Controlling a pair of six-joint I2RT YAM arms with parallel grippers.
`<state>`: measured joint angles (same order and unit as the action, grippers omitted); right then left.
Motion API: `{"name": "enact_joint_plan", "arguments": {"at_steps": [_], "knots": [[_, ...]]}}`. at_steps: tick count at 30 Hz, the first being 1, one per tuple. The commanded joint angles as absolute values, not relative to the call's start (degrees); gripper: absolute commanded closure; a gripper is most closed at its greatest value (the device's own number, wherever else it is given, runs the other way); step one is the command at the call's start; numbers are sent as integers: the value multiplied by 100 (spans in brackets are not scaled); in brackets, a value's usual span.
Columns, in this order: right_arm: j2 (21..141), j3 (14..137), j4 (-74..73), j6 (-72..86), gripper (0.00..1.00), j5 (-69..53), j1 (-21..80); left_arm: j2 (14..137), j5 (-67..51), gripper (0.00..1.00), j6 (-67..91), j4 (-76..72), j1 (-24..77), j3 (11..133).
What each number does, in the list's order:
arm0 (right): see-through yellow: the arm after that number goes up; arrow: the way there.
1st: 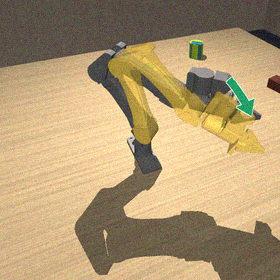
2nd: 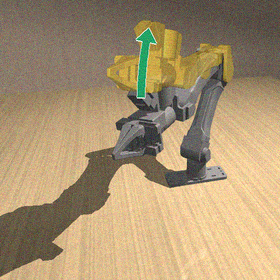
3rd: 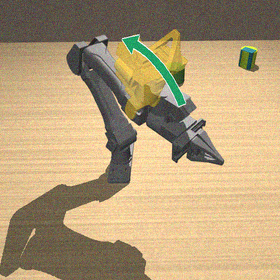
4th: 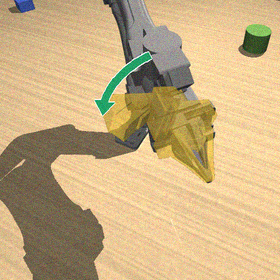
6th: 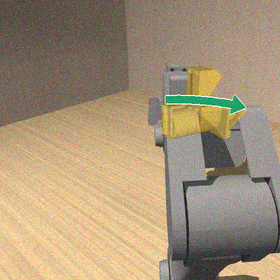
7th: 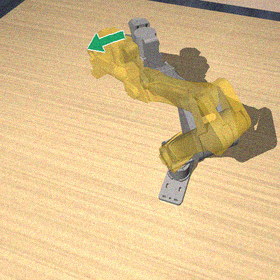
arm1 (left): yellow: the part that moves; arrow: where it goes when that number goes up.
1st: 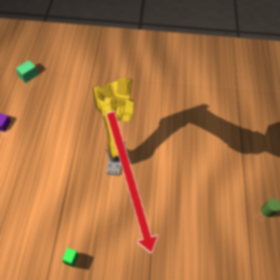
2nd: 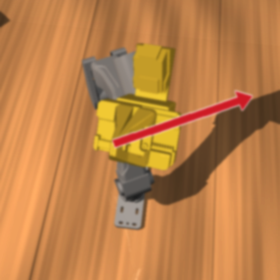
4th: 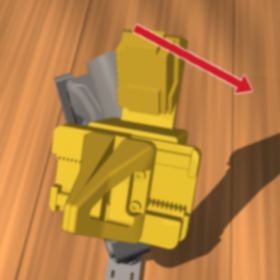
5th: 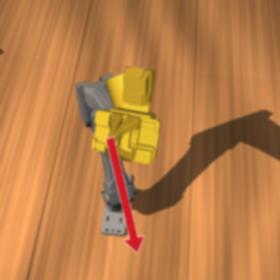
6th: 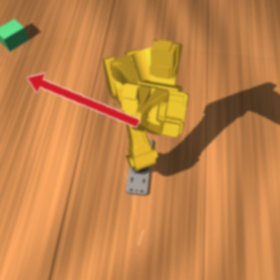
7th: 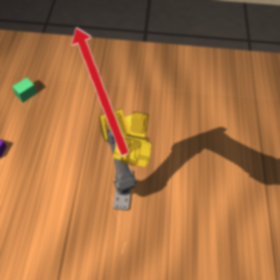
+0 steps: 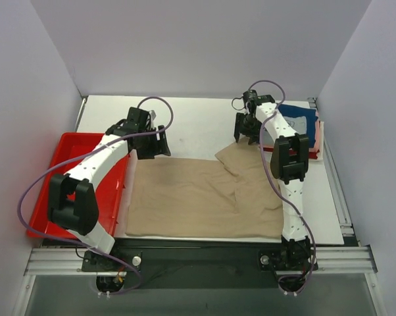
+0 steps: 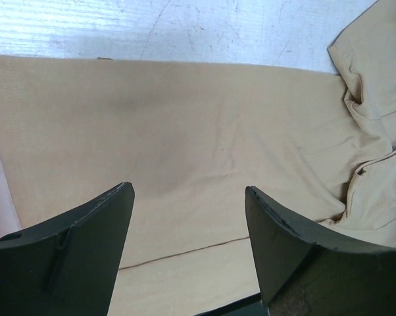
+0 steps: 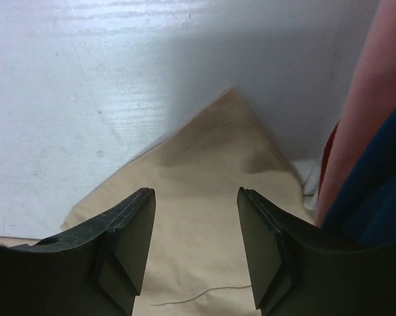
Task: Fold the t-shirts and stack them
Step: Grap the side of the flattened tshirt furthest away from the robot with both arms
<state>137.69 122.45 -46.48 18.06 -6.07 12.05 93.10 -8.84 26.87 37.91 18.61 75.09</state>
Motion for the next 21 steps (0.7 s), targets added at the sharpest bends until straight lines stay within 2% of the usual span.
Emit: {"name": "enact_joint_plan", "arguments": {"at_steps": [1,6,14,18,21], "knots": [[13719,12594,-4535,1696,46,-176,1222,9009,-1019,21,2769,3454,1732,7427],[13860,12656,-4263,1626,45,246,1257,9044,-1090,21,2777,3463,1617,7392],[14300,12709,-4254,1652,46,247,1257,8991,-1134,21,2804,3445,1521,7313],[14431,12727,-4245,1705,47,194,1248,8982,-1125,21,2795,3463,1485,7304],[14432,12665,-4254,1784,54,141,1248,8991,-1099,21,2795,3480,1450,7277]]}}
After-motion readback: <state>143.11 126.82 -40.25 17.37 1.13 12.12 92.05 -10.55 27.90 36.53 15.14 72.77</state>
